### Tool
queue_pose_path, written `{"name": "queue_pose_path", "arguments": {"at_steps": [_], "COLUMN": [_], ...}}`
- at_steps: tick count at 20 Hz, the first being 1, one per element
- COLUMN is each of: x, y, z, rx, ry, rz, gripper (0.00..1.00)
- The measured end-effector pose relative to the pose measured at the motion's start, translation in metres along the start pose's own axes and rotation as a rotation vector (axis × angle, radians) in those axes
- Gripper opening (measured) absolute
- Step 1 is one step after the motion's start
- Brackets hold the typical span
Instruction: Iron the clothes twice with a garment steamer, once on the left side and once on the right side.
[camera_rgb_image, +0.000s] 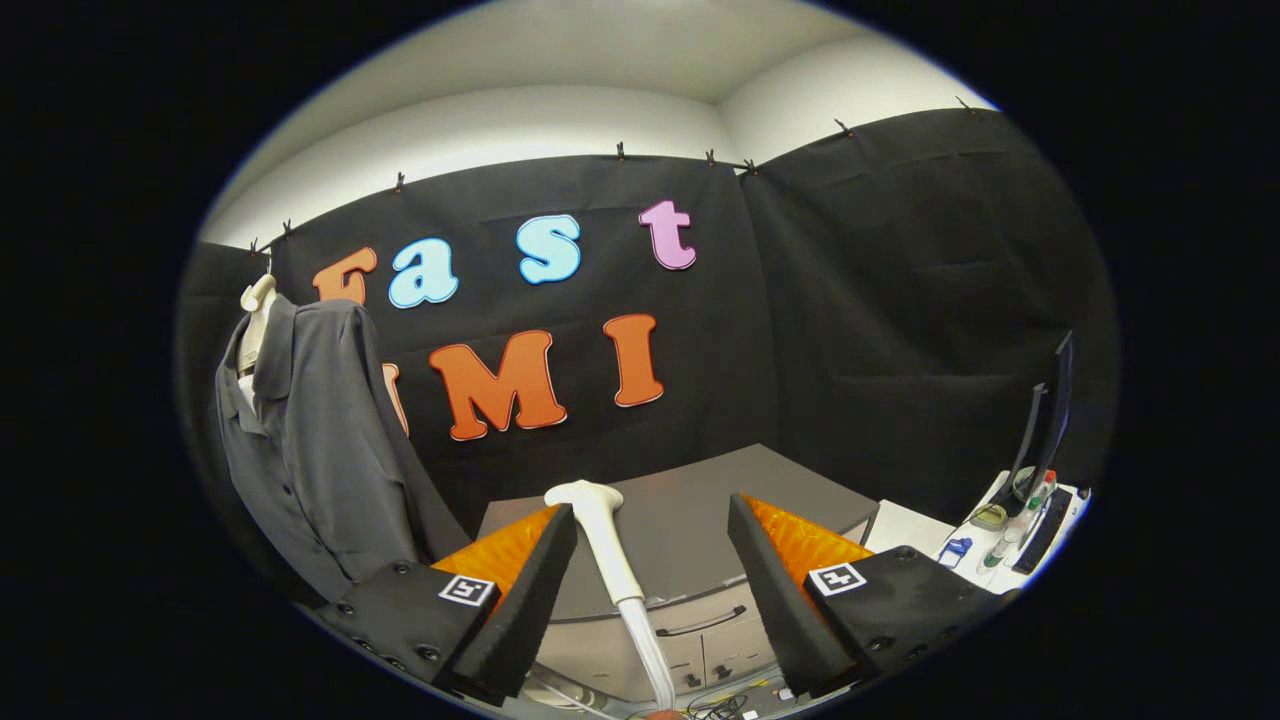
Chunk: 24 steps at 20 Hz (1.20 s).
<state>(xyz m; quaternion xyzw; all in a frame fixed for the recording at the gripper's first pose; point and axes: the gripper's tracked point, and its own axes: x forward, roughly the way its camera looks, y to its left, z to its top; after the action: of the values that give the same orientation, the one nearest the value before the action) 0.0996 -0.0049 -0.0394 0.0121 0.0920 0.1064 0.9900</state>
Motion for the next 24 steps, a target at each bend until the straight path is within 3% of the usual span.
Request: {"name": "queue_pose_path", "arguments": {"at_steps": [17, 24], "x": [0.111, 0.153], "y": [0.032, 0.031], "z": [-0.11, -0.147], "rx": [-0.052, -0.059], "ry": [0.266, 0.357], "rz": [0.096, 0.094], "gripper": [0.98, 0.95]}}
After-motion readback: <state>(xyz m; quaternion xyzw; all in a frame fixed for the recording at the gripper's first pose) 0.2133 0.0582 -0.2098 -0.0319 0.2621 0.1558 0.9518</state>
